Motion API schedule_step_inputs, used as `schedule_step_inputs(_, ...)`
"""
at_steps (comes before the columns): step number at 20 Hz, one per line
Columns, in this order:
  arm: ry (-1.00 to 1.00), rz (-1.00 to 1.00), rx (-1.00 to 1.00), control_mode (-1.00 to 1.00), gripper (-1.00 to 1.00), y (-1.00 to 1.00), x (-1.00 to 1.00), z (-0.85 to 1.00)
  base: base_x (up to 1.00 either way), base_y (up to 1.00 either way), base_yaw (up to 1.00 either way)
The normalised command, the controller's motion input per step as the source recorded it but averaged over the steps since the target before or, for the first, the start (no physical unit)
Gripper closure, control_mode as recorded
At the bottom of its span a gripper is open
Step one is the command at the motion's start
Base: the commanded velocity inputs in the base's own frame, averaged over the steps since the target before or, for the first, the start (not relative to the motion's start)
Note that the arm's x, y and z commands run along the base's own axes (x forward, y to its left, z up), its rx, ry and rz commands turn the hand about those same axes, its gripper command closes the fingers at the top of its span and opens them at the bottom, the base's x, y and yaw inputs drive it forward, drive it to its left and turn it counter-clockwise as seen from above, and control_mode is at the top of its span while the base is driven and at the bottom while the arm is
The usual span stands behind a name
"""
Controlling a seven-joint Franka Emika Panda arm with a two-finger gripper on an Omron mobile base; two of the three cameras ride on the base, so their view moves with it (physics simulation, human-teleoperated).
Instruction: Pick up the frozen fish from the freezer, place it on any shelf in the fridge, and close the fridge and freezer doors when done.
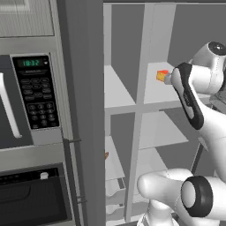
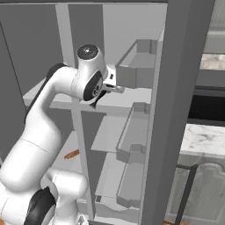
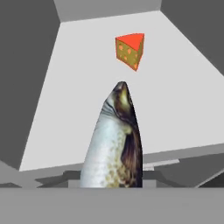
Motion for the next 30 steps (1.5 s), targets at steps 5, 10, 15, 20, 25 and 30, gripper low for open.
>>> schedule_step_inputs(5, 0.08, 0.07, 0.00, -1.00, 1.00, -0.16, 0.43, -0.12, 0.00, 0.00, 0.00)
schedule_step_inputs(10, 0.05, 0.08, 0.00, -1.00, 1.00, -0.11, 0.45, -0.27, 0.00, 0.00, 0.00)
schedule_step_inputs(15, 0.00, 0.08, 0.00, -1.00, 1.00, 0.00, 0.57, -0.22, 0.00, 0.00, 0.00)
schedule_step_inputs(20, 0.00, 0.06, 0.00, -1.00, 1.00, 0.00, 0.73, -0.34, 0.00, 0.00, 0.00)
schedule_step_inputs(25, 0.00, 0.02, 0.00, -1.00, -1.00, 0.01, 0.62, -0.22, 0.00, 0.00, 0.00)
schedule_step_inputs(30, 0.01, -0.02, 0.00, -1.00, -1.00, 0.07, 0.02, 0.22, 0.00, 0.00, 0.00)
